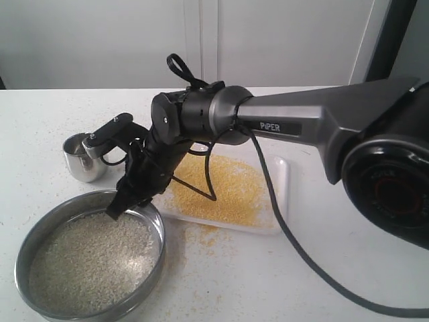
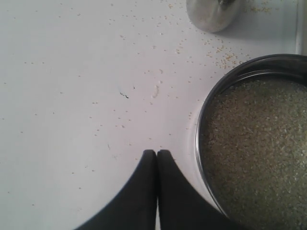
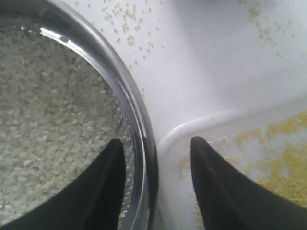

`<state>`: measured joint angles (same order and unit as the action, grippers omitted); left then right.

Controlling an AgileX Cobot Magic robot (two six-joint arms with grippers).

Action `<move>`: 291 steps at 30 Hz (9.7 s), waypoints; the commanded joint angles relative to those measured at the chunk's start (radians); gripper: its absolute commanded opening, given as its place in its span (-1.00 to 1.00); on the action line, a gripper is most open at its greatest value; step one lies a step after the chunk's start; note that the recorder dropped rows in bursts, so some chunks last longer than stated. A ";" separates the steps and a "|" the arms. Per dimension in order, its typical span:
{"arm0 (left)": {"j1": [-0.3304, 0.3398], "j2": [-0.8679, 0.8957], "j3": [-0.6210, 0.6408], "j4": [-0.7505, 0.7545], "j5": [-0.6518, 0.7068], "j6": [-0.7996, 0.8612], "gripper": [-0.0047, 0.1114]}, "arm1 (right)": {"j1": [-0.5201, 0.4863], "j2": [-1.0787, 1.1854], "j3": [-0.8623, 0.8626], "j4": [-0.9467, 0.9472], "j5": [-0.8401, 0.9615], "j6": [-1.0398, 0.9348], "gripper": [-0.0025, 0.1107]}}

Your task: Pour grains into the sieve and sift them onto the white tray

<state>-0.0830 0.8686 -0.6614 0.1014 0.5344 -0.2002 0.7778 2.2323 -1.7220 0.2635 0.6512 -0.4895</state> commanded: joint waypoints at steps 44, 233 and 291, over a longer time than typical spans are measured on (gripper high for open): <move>0.000 -0.007 0.003 -0.004 0.007 -0.001 -0.91 | -0.582 -0.626 0.491 -0.133 0.246 0.234 -0.96; 0.000 -0.455 0.219 -0.083 -0.171 0.207 -0.91 | -0.697 -2.232 1.722 -0.263 -0.314 0.468 -0.96; 0.001 -0.869 0.661 -0.236 -0.202 0.211 -0.91 | -0.697 -2.232 1.722 -0.257 -0.316 0.468 -0.96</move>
<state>-0.0830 0.0036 -0.0061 -0.1226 0.3269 0.0087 0.0793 0.0058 -0.0069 0.0135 0.3407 -0.0254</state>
